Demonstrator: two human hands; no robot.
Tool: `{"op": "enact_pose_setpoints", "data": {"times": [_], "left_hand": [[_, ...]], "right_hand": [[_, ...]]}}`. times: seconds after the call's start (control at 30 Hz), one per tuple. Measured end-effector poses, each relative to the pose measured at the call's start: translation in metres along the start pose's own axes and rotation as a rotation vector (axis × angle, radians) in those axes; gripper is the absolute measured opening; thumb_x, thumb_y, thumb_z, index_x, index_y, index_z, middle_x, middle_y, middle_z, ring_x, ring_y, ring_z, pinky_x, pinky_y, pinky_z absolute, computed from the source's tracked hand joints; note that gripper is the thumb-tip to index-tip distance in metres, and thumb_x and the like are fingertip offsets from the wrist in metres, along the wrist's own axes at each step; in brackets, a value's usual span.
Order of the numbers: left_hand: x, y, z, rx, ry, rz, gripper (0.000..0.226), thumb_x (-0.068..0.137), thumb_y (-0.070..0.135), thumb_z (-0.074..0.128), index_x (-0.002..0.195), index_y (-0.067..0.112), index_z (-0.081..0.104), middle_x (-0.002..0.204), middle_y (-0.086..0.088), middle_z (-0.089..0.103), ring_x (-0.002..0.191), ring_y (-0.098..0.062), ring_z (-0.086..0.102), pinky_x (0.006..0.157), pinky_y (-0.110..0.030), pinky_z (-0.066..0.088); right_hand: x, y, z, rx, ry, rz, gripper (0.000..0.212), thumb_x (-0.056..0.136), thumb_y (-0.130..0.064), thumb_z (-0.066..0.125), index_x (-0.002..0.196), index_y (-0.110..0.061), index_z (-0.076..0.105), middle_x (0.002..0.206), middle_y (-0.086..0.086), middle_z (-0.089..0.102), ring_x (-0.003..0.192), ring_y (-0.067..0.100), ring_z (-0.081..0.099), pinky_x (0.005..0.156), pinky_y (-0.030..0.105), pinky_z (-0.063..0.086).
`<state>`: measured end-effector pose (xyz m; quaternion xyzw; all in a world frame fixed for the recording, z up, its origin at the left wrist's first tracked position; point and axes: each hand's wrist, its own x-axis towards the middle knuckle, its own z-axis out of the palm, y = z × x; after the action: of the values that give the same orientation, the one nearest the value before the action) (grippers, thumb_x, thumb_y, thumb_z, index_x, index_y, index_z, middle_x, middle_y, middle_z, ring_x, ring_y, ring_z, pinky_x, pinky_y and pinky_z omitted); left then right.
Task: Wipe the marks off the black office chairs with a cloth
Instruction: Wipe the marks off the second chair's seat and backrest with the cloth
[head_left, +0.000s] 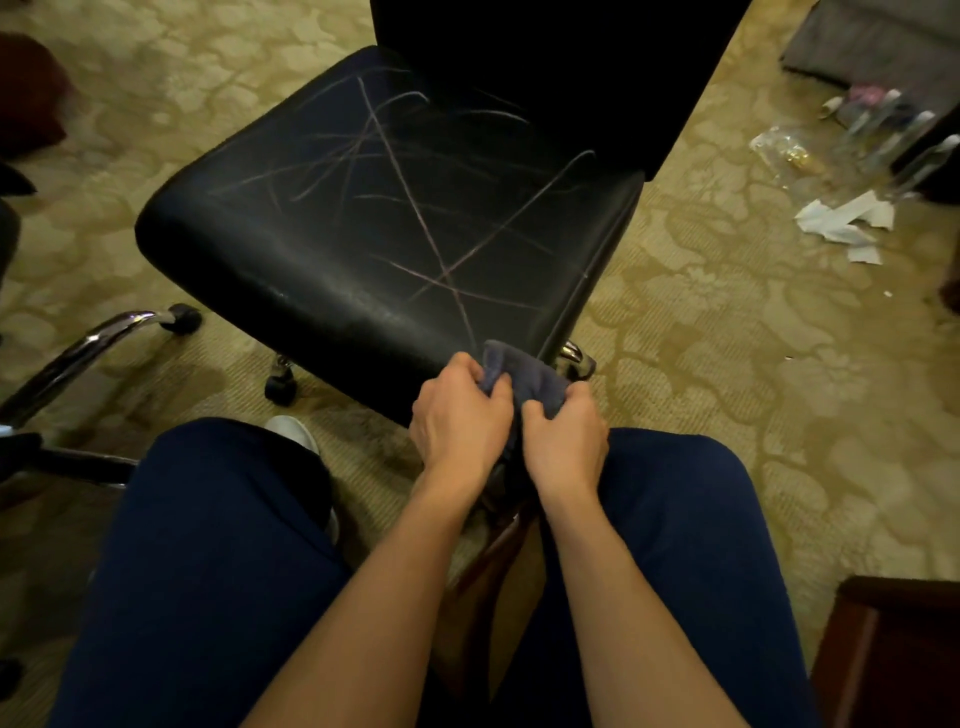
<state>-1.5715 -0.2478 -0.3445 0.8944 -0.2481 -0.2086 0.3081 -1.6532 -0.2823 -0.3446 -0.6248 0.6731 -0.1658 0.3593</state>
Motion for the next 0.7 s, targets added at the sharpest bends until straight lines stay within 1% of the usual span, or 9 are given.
{"op": "enact_pose_setpoints", "data": {"times": [0.13, 0.2, 0.27, 0.33, 0.4, 0.43, 0.53, 0.63, 0.7], "left_hand": [[0.007, -0.02, -0.012, 0.046, 0.025, 0.039, 0.021, 0.09, 0.048, 0.058, 0.086, 0.028, 0.055, 0.086, -0.001, 0.069, 0.091, -0.026, 0.066, 0.075, -0.039, 0.053], [0.009, -0.033, -0.02, 0.069, 0.044, 0.077, 0.02, 0.091, 0.048, 0.057, 0.086, 0.029, 0.053, 0.084, -0.002, 0.069, 0.09, -0.028, 0.066, 0.076, -0.04, 0.052], [0.007, -0.042, -0.028, 0.071, 0.057, 0.122, 0.019, 0.093, 0.045, 0.057, 0.09, 0.027, 0.051, 0.082, -0.003, 0.068, 0.088, -0.029, 0.066, 0.076, -0.042, 0.051], [0.0, -0.049, -0.037, 0.04, 0.062, 0.167, 0.018, 0.096, 0.04, 0.057, 0.094, 0.023, 0.052, 0.078, -0.001, 0.066, 0.085, -0.028, 0.065, 0.077, -0.044, 0.051], [-0.004, -0.056, -0.045, 0.017, 0.062, 0.195, 0.017, 0.097, 0.036, 0.057, 0.098, 0.02, 0.054, 0.076, 0.003, 0.064, 0.083, -0.026, 0.065, 0.077, -0.043, 0.05], [-0.004, -0.059, -0.05, 0.012, 0.059, 0.199, 0.016, 0.097, 0.034, 0.058, 0.099, 0.019, 0.054, 0.075, 0.004, 0.064, 0.082, -0.025, 0.065, 0.076, -0.041, 0.05], [-0.007, -0.072, -0.061, 0.011, 0.025, 0.26, 0.01, 0.095, 0.028, 0.061, 0.099, 0.022, 0.055, 0.074, 0.008, 0.063, 0.075, -0.014, 0.064, 0.07, -0.037, 0.051], [-0.016, -0.083, -0.065, 0.082, -0.042, 0.378, 0.011, 0.093, 0.021, 0.065, 0.096, 0.025, 0.055, 0.074, 0.01, 0.06, 0.069, -0.002, 0.06, 0.063, -0.027, 0.05], [-0.016, -0.089, -0.069, 0.106, -0.03, 0.41, 0.012, 0.092, 0.019, 0.065, 0.094, 0.025, 0.055, 0.075, 0.011, 0.058, 0.068, -0.002, 0.058, 0.06, -0.024, 0.047]], "right_hand": [[-0.01, -0.006, 0.014, 0.019, -0.031, -0.079, 0.02, 0.092, -0.022, 0.058, 0.107, -0.011, 0.052, 0.105, 0.008, 0.061, 0.099, 0.029, 0.059, 0.073, 0.032, 0.041], [-0.017, -0.009, 0.02, 0.066, -0.053, -0.091, 0.02, 0.09, -0.021, 0.06, 0.104, -0.009, 0.053, 0.098, 0.003, 0.056, 0.097, 0.027, 0.057, 0.077, 0.035, 0.044], [-0.024, -0.008, 0.027, 0.13, -0.088, -0.084, 0.018, 0.089, -0.021, 0.061, 0.101, -0.009, 0.054, 0.095, 0.003, 0.058, 0.091, 0.026, 0.059, 0.074, 0.035, 0.047], [-0.031, -0.006, 0.035, 0.194, -0.13, -0.053, 0.016, 0.089, -0.021, 0.06, 0.099, -0.011, 0.053, 0.094, 0.004, 0.062, 0.086, 0.022, 0.06, 0.069, 0.03, 0.048], [-0.037, -0.006, 0.042, 0.281, -0.168, -0.027, 0.015, 0.091, -0.02, 0.06, 0.101, -0.011, 0.054, 0.095, 0.003, 0.062, 0.08, 0.013, 0.056, 0.06, 0.016, 0.041], [-0.04, -0.007, 0.044, 0.329, -0.186, -0.006, 0.014, 0.091, -0.018, 0.059, 0.103, -0.011, 0.054, 0.095, 0.002, 0.062, 0.078, 0.01, 0.055, 0.058, 0.013, 0.039], [-0.046, -0.009, 0.059, 0.42, -0.251, 0.133, 0.017, 0.092, -0.02, 0.059, 0.106, -0.015, 0.053, 0.098, 0.002, 0.062, 0.088, 0.016, 0.059, 0.074, 0.028, 0.048], [-0.049, -0.01, 0.077, 0.589, -0.335, 0.363, 0.026, 0.092, -0.021, 0.059, 0.115, -0.013, 0.052, 0.109, 0.009, 0.064, 0.103, 0.027, 0.063, 0.091, 0.046, 0.054], [-0.049, -0.01, 0.085, 0.744, -0.393, 0.468, 0.028, 0.093, -0.016, 0.058, 0.12, -0.011, 0.052, 0.113, 0.012, 0.064, 0.104, 0.026, 0.064, 0.094, 0.047, 0.053]]}}
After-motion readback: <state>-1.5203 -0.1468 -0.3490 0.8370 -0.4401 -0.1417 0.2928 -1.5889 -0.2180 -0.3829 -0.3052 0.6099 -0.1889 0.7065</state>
